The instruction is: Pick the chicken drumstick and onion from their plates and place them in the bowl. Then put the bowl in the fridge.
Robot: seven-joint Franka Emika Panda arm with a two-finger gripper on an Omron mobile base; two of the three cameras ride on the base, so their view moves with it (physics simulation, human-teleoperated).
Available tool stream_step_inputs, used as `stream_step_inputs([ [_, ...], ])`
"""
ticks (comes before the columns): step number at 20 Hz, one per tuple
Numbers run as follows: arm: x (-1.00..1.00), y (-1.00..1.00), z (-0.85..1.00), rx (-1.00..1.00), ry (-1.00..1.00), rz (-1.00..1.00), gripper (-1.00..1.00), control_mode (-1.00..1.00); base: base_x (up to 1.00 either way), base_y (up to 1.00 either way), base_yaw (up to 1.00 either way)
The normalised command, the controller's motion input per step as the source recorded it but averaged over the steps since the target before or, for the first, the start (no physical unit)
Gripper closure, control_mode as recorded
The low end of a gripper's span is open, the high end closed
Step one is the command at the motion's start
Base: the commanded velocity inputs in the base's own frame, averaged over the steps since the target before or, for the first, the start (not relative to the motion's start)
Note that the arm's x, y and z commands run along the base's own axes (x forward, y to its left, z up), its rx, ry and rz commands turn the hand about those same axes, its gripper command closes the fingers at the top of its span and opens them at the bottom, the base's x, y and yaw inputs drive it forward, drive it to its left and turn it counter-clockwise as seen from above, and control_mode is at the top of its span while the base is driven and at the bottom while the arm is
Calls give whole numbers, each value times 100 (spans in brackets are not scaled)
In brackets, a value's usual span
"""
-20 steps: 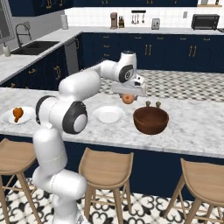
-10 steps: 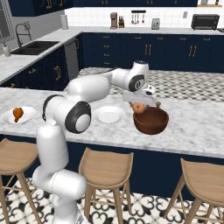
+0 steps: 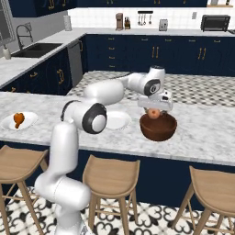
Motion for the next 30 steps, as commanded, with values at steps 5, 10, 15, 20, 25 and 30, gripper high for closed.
stream_step_inputs([
  [5, 0, -7, -50, 1, 2, 1, 100, -100, 0, 0, 0],
  [10, 1, 0, -44, 0, 7, 0, -100, -100, 0, 0, 0],
  [15, 0, 0, -16, 0, 1, 0, -100, -100, 0, 0, 0],
  [20, 0, 0, 0, 0, 0, 0, -100, -100, 0, 0, 0],
  [25, 0, 0, 0, 0, 0, 0, -100, -100, 0, 0, 0],
  [30, -21, 36, 39, -11, 0, 0, -100, -100, 0, 0, 0],
])
